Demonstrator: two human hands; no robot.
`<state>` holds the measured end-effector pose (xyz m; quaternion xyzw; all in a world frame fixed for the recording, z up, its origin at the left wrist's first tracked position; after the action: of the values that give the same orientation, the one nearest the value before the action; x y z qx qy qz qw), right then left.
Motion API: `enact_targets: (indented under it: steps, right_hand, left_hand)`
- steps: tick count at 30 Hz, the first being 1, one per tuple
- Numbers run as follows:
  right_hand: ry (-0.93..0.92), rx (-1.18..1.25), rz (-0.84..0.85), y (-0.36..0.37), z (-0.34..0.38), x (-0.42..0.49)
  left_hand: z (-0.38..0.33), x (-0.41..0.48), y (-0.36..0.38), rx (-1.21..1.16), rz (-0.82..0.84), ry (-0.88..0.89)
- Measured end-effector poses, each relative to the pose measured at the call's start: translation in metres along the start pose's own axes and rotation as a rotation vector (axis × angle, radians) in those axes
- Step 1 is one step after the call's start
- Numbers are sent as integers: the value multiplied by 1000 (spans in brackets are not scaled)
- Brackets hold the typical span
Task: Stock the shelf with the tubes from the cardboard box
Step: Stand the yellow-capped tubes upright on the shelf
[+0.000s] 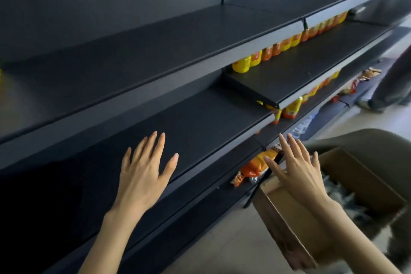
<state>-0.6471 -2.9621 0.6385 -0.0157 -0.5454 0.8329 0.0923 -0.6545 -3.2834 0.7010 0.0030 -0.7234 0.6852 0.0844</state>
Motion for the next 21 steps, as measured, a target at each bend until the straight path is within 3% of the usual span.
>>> enact_targets:
  steps: [7, 21]
  right_hand:
    - [179, 49, -54, -6, -92, -17]
    - [795, 71, 1, 43, -200, -72]
  left_hand:
    - [-84, 47, 43, -22, 56, 151]
    - [-225, 140, 132, -91, 304, 556]
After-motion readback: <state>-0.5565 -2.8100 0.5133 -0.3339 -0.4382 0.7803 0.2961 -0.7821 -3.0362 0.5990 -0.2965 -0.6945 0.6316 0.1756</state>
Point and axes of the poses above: each hand's wrist, its own x-axis towards the middle knuckle, its own y-axis out of the palm, z = x × y, the point moved 4 cm from there along x, towards the middle knuckle, and after that the axes turned 6 degrees about x, right-handed, at the moved point
